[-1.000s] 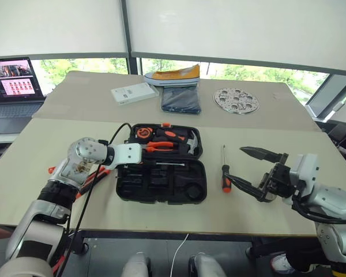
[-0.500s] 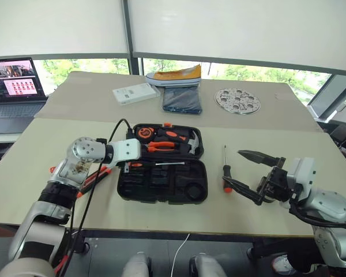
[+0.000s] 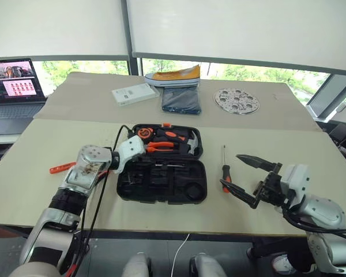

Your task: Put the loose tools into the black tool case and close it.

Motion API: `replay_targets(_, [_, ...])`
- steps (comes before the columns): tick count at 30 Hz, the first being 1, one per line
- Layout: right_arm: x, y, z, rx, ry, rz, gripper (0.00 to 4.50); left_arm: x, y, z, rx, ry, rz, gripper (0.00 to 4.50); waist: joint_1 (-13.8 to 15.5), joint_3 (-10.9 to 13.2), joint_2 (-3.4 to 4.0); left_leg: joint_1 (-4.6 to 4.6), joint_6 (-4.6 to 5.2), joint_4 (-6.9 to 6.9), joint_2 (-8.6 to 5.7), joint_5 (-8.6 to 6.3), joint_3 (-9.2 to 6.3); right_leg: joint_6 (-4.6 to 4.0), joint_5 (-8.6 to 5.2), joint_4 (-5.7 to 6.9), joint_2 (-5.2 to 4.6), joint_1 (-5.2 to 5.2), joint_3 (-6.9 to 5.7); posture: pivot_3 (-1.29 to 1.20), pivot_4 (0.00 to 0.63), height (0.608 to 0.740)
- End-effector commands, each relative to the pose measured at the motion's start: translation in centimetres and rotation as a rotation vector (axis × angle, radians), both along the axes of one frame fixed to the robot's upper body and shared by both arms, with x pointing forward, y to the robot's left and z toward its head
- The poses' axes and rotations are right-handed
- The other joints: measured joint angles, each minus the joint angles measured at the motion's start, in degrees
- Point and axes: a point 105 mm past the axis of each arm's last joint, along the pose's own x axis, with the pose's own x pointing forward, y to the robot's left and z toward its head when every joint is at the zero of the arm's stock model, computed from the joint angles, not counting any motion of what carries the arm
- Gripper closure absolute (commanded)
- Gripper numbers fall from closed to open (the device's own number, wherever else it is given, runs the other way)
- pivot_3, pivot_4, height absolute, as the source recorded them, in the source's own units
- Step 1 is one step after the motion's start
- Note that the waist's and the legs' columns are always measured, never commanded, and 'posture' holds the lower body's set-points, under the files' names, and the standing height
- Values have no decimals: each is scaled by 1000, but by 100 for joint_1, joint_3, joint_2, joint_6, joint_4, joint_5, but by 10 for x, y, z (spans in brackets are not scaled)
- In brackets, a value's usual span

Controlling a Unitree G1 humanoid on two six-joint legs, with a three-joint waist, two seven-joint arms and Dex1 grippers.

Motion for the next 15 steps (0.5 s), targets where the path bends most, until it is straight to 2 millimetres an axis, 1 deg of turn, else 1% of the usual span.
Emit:
replay_targets(1, [-5, 3, 6, 2, -51, 6, 0, 0, -2, -11, 26, 37, 48, 4484, 0, -2, 4, 1, 0, 0, 0, 0, 0, 1, 0, 0, 0, 0, 0, 0, 150, 740])
replay_targets(5, [-8, 3, 1, 10, -41, -13, 0, -8, -12, -22, 35, 70, 13, 4484, 10, -8, 12, 6, 0, 0, 0, 0, -1, 2, -1, 2, 0, 6, 0, 0, 150, 740])
replay_targets(6, [-8, 2, 0, 14, -39, -26, 0, -9, -14, -21, 18, 65, 6, 4484, 8, -12, 18, 6, 0, 0, 0, 0, -1, 3, -1, 1, -1, 6, 0, 0, 150, 740])
replay_targets(8, [-9, -3, -1, 31, -31, -66, 0, -9, -16, -4, -71, 4, -13, 4484, 14, -15, 24, 5, 0, 0, -2, 0, 0, 3, -1, 0, -4, 5, 1, 0, 150, 740])
replay_targets(10, [-11, -10, 0, 68, -10, -108, 0, -9, -12, 16, -179, -64, -15, 3979, 9, -15, 24, 0, 0, 0, -2, 0, -1, 0, 0, 0, -4, 0, 1, 0, 150, 740])
replay_targets(11, [-13, -14, 0, 83, 4, -127, 0, -10, -9, 25, -222, -88, -26, 3843, 6, -14, 24, -1, 0, 0, -2, 0, -1, -1, 1, 0, -4, -2, 1, 0, 150, 740])
replay_targets(13, [-22, -25, -6, 80, 45, -162, 0, -19, -1, 48, -319, -169, -78, 3123, 6, -13, 23, -14, 0, 0, -1, 0, -2, -7, 4, -1, -4, -12, 0, 0, 150, 740])
replay_targets(14, [-26, -30, -10, 67, 60, -183, 0, -25, 3, 57, -367, -190, -99, 2664, 6, -13, 23, -14, 0, 0, 0, 0, -3, -9, 5, -2, -3, -12, 0, 0, 150, 740])
replay_targets(15, [-30, -35, -14, 61, 71, -210, 0, -30, 8, 65, -407, -214, -109, 2364, 6, -13, 24, -16, 0, 0, 0, 0, -4, -9, 4, -2, -3, -12, -2, 0, 150, 740])
